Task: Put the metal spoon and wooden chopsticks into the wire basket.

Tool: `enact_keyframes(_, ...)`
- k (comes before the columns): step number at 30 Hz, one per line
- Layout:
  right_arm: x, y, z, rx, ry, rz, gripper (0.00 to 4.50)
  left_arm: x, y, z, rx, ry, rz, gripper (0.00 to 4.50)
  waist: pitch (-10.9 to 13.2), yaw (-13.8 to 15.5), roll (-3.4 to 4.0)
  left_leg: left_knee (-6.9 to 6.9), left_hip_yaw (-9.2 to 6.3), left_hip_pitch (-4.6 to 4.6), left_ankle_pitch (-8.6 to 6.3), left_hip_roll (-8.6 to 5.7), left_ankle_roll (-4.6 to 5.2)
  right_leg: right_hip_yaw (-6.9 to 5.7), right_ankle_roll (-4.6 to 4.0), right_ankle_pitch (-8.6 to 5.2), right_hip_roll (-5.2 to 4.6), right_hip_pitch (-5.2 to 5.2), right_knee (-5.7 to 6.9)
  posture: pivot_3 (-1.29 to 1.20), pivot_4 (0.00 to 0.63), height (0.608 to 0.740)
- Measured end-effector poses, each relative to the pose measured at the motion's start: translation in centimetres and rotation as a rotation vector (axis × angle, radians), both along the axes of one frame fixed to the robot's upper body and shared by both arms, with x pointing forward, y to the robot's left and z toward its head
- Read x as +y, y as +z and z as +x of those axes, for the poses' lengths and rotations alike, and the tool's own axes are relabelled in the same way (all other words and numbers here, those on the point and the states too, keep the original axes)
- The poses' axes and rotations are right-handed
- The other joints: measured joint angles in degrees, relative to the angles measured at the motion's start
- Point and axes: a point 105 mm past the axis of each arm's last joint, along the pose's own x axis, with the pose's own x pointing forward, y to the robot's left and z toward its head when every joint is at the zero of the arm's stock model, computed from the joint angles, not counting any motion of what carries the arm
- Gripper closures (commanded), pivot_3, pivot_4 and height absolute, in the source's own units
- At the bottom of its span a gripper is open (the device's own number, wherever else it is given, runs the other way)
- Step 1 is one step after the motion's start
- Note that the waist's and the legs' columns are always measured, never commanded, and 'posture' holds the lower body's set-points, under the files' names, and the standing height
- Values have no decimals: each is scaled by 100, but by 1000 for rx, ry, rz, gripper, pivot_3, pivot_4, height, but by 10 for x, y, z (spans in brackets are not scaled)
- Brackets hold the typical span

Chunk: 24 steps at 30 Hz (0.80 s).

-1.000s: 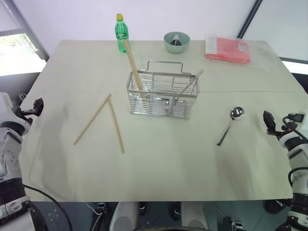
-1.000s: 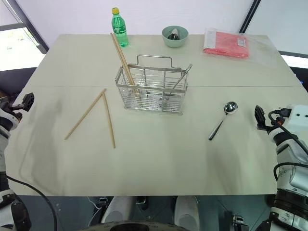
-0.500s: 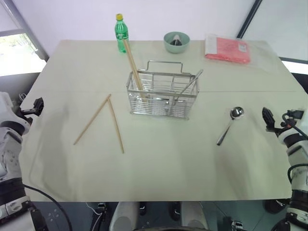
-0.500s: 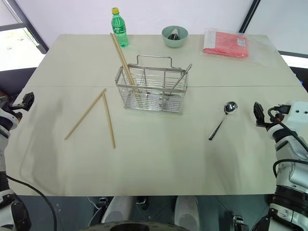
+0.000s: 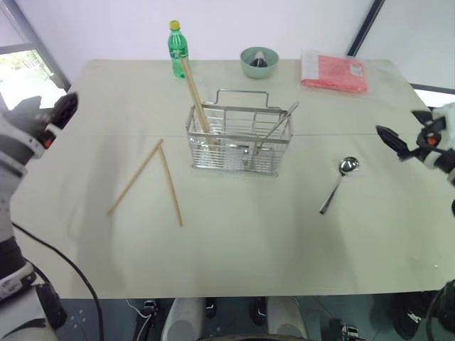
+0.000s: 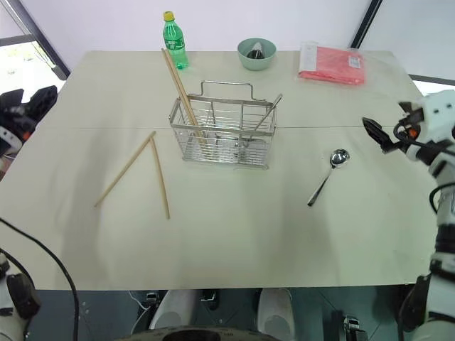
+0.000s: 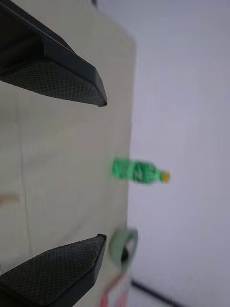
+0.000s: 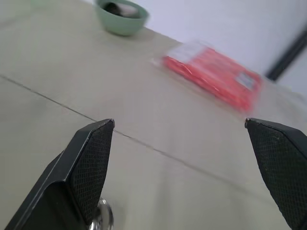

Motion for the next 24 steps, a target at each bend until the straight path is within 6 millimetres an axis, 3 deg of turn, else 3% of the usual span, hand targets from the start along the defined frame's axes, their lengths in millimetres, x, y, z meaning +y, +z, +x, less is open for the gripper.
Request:
enact_keyframes(3,20,4,6,61,178,-200,0,-40,10,-19,5,-222,83,16,2,-72,-2,7,5,0,-2,0,3,1,2,-1,2,3,-1,0,150,680)
enact_keyframes(6,36,-9,7,160,338,-387,0,-74,9,-37,31,-399,184,16,3,-122,-2,9,7,-1,9,-1,-15,1,4,-2,2,6,1,0,150,680)
enact_keyframes(12,54,-39,1,374,634,-798,0,-135,-27,-65,145,-712,345,16,5,-184,1,10,15,0,11,-2,-20,6,4,-2,4,-2,5,0,150,680)
enact_keyframes(18,65,-64,2,484,789,-1049,0,-154,-52,-64,179,-773,428,16,5,-182,1,11,17,-1,12,-2,-22,10,-3,-6,4,-4,8,0,150,680)
enact_keyframes(24,73,-81,8,501,840,-1211,0,-160,-50,-61,148,-769,428,16,5,-163,2,11,16,-1,15,-3,-26,14,-11,-11,4,-7,15,0,150,680)
